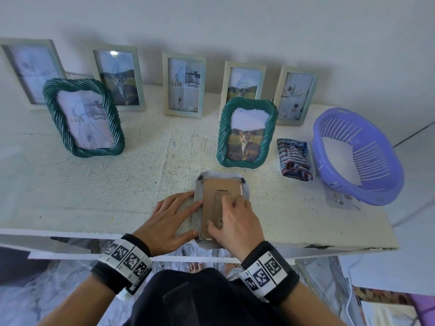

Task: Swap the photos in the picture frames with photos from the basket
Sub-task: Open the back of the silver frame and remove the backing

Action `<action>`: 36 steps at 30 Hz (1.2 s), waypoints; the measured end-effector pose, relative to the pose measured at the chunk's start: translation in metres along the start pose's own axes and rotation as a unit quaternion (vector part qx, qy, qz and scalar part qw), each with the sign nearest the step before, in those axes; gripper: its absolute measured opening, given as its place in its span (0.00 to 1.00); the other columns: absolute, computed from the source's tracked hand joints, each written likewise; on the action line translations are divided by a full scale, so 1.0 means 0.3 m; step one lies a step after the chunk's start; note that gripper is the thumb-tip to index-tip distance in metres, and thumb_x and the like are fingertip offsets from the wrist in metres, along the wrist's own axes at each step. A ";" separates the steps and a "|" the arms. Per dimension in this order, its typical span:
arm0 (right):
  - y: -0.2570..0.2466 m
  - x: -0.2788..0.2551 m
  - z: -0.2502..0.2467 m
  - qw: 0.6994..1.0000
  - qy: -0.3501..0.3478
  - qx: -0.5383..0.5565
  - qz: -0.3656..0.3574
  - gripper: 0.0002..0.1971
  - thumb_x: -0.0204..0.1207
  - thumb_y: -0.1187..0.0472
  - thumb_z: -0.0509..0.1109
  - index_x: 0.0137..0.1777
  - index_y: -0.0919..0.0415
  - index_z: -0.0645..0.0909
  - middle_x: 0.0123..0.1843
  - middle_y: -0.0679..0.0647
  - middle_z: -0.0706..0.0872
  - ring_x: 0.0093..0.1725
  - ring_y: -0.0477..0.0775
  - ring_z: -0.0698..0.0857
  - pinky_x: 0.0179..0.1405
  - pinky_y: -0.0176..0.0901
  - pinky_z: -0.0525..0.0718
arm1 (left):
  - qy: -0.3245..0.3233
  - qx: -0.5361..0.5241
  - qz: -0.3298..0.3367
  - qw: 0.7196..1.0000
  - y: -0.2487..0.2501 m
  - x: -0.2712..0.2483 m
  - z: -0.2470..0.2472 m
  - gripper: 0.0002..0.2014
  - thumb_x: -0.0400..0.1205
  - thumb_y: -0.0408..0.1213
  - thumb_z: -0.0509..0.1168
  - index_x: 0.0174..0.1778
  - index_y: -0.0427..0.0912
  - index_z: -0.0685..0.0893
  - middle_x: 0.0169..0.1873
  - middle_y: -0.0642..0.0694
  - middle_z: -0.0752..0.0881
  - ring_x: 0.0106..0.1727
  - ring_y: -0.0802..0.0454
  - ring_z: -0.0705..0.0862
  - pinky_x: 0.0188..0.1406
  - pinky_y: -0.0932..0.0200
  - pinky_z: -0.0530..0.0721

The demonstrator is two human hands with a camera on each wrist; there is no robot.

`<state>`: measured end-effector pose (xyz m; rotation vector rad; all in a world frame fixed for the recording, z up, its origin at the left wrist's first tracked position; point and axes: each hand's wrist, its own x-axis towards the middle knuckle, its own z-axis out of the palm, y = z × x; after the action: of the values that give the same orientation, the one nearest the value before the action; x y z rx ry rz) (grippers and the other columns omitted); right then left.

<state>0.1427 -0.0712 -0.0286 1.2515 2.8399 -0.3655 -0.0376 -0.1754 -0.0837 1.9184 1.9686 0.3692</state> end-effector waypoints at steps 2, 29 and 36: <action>0.005 0.004 -0.009 1.000 -0.002 0.007 0.003 0.31 0.72 0.41 0.68 0.67 0.61 0.70 0.54 0.61 0.78 0.52 0.62 0.79 0.39 0.47 0.80 | 0.000 0.004 0.001 1.000 0.000 -0.003 -0.002 0.37 0.80 0.71 0.47 0.84 0.58 0.59 0.84 0.52 0.56 0.82 0.51 0.54 0.76 0.49 0.55; 0.129 -0.015 -0.078 0.961 0.018 0.275 0.012 0.11 0.76 0.48 0.69 0.54 0.50 0.76 0.47 0.44 0.84 0.45 0.41 0.82 0.43 0.36 0.81 | -0.030 0.046 -0.005 0.998 0.006 0.000 -0.017 0.38 0.79 0.71 0.42 0.85 0.60 0.49 0.85 0.51 0.49 0.83 0.53 0.47 0.78 0.52 0.45; 0.173 -0.035 -0.089 0.928 0.008 0.370 0.048 0.08 0.77 0.54 0.71 0.55 0.49 0.79 0.49 0.41 0.87 0.49 0.40 0.85 0.52 0.44 0.85 | -0.022 0.034 -0.005 0.999 0.013 -0.001 -0.023 0.37 0.80 0.70 0.45 0.85 0.62 0.48 0.85 0.54 0.49 0.83 0.55 0.45 0.77 0.55 0.44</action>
<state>0.1898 -0.0390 -0.0121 1.4518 2.7030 -1.5284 -0.0372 -0.1751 -0.0759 1.9399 1.9841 0.2583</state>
